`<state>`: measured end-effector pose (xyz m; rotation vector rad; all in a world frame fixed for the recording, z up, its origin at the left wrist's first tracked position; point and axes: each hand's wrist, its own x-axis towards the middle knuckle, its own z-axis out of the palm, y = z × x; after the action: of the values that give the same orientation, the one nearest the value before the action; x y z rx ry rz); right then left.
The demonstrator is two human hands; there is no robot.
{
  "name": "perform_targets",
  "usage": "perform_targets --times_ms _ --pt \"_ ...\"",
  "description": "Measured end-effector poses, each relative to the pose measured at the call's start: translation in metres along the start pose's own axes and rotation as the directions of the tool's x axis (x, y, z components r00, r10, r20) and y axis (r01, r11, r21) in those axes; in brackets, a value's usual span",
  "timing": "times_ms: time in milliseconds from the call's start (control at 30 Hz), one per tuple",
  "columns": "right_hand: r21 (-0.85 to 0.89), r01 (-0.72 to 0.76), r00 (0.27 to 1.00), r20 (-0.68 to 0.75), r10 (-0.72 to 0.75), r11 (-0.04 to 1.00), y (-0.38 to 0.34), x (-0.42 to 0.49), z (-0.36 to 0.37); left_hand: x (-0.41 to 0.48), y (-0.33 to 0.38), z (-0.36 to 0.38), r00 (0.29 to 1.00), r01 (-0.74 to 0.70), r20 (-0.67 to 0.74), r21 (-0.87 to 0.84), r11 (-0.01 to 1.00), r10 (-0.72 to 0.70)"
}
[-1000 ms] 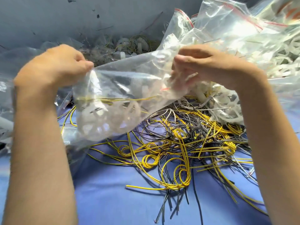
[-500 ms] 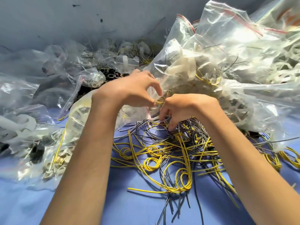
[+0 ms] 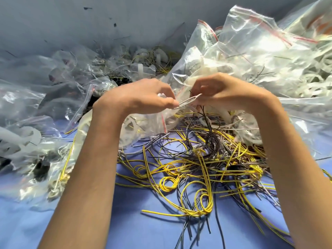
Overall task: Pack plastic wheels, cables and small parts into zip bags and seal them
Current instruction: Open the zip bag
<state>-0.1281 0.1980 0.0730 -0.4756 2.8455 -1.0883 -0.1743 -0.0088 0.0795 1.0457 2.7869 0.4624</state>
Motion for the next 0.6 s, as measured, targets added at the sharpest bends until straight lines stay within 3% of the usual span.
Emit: perform_targets --times_ms 133,200,267,367,500,600 --pt "0.118 -0.102 0.987 0.135 0.086 0.988 0.004 -0.011 -0.013 -0.002 0.002 0.001 0.999 -0.007 0.043 0.025 1.000 0.006" --pt "-0.017 -0.163 0.986 0.020 0.163 0.987 0.012 -0.013 -0.017 -0.002 0.000 0.001 0.997 0.020 0.079 0.063 0.998 -0.025" --pt "-0.288 -0.263 0.965 -0.076 0.252 0.921 0.020 -0.009 -0.018 -0.001 -0.002 0.002 0.994 0.054 0.094 0.079 0.995 -0.061" --pt "-0.495 -0.331 0.920 0.017 0.390 0.803 0.025 0.000 -0.004 0.000 -0.003 0.004 0.993 0.057 0.102 0.069 0.996 -0.064" --pt "-0.684 -0.291 0.900 0.041 0.434 0.669 0.032 0.015 0.020 0.001 -0.004 0.005 0.993 0.075 0.087 0.086 0.993 -0.082" --pt "-0.678 -0.269 0.912 0.051 0.408 0.684 0.035 0.015 0.021 -0.002 -0.011 0.002 0.985 0.112 0.122 0.055 0.992 -0.118"
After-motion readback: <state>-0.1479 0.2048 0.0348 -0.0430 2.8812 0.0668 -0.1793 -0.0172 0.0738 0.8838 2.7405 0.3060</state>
